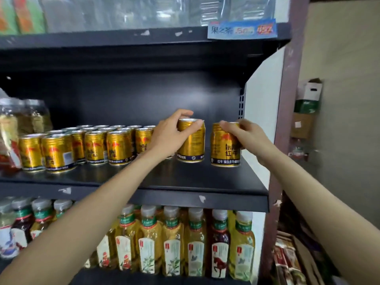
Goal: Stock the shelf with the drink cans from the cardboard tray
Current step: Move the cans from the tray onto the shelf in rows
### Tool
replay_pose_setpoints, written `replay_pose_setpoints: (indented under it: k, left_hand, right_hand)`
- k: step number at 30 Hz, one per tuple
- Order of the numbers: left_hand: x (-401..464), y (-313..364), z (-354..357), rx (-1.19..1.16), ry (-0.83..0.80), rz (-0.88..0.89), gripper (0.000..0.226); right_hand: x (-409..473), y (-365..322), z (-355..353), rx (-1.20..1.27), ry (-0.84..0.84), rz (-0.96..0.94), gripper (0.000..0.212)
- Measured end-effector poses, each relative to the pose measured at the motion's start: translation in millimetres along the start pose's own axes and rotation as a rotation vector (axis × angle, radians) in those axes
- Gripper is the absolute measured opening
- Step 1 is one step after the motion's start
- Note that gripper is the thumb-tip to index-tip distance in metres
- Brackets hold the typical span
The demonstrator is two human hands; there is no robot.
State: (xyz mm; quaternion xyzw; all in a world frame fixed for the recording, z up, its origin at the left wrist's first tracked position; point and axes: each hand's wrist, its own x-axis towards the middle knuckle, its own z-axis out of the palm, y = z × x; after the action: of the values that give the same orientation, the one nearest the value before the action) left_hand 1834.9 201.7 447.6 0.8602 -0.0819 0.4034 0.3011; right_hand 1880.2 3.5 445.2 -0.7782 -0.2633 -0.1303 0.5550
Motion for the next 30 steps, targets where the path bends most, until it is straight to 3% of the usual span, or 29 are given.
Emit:
replay_pose_setpoints:
  k: [6,10,14,17,22,27,30]
  left_hand:
    - [52,-32,36,0.259,-0.163,-0.014,0.052]
    - [74,-48,58,0.417,-0.15,0.001,0.062]
    - [90,-61,77,0.566,-0.102,-0.034,0.071]
    - [98,-67,86,0.695,-0.112,-0.026,0.07]
    - [90,-73,99,0.809,-0.145,-0.051,0.076]
    - [69,-73,93,0.933,-0.208,0.322,0.081]
    - [70,-78,90,1.089,-0.253,0.408,0.084]
  right_hand:
    - [63,41,9,-0.195,0.041,0.05,0.057]
    - [95,59,19,-0.269,0.073,0.058,0.065]
    - [117,73,27,-0.275,0.079,0.077,0.053]
    - [127,84,30,-0.281,0.085,0.104,0.069]
    - [132,94,34,-0.294,0.076,0.097,0.075]
    - [121,99,28,-0.504,-0.06,-0.02,0.092]
    - [114,102,29,-0.658,-0.033,-0.123,0.091]
